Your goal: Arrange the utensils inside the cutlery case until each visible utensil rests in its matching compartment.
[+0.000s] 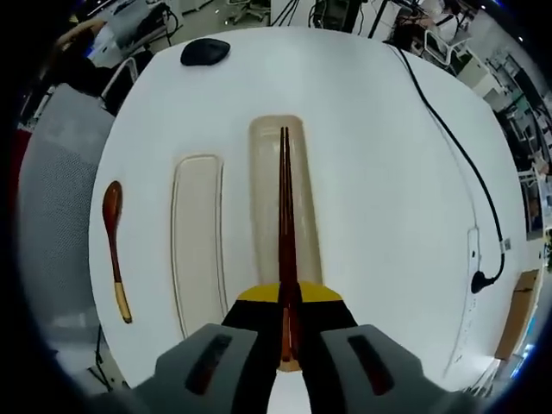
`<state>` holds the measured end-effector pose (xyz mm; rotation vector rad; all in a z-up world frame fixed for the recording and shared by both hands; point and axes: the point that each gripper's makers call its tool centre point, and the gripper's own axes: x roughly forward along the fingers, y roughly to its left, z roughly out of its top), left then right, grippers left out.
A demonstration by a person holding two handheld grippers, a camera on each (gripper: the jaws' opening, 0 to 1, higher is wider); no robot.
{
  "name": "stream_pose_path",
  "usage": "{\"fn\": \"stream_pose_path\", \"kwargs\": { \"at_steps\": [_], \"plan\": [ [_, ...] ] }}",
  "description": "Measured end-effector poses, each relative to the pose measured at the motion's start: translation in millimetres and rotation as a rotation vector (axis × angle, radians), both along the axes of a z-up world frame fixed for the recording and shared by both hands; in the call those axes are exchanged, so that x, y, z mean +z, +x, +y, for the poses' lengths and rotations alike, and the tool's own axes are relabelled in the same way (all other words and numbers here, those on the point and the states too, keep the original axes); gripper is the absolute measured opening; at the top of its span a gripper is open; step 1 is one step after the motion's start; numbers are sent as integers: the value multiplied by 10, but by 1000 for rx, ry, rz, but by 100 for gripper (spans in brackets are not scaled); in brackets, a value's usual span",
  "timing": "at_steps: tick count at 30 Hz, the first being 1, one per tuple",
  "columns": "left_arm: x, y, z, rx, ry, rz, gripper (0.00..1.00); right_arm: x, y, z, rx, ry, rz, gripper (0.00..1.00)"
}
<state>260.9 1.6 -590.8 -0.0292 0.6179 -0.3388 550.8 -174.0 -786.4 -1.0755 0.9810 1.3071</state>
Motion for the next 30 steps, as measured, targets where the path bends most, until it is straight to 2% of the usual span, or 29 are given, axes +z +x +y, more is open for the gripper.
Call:
{"fn": "stream_pose_path", "kwargs": {
  "at_steps": [4, 7, 12, 15, 18, 25, 30],
  "plan": [
    [39, 5, -16, 1, -7, -16, 72, 30, -23, -41, 1, -6, -5, 4],
    [75, -6, -30, -2, -5, -28, 72, 71, -28, -73, 17, -12, -31, 3],
    [122, -22, -16, 8, -7, -49, 72, 152, -101, -76, -19, 18, -32, 7],
    [144, -27, -7, 19, -16, -59, 72, 212, -149, -30, -104, 83, -19, 9],
    [182, -50, -43, 11, -14, -70, 72, 255, -172, -61, -143, 102, -18, 10],
    [209, -86, -90, 1, -15, -83, 72, 364, -278, -128, -88, 89, -85, 13],
    [218, -108, -127, -16, -13, -88, 72, 430, -400, -146, -44, 87, -111, 13]
  ]
}}
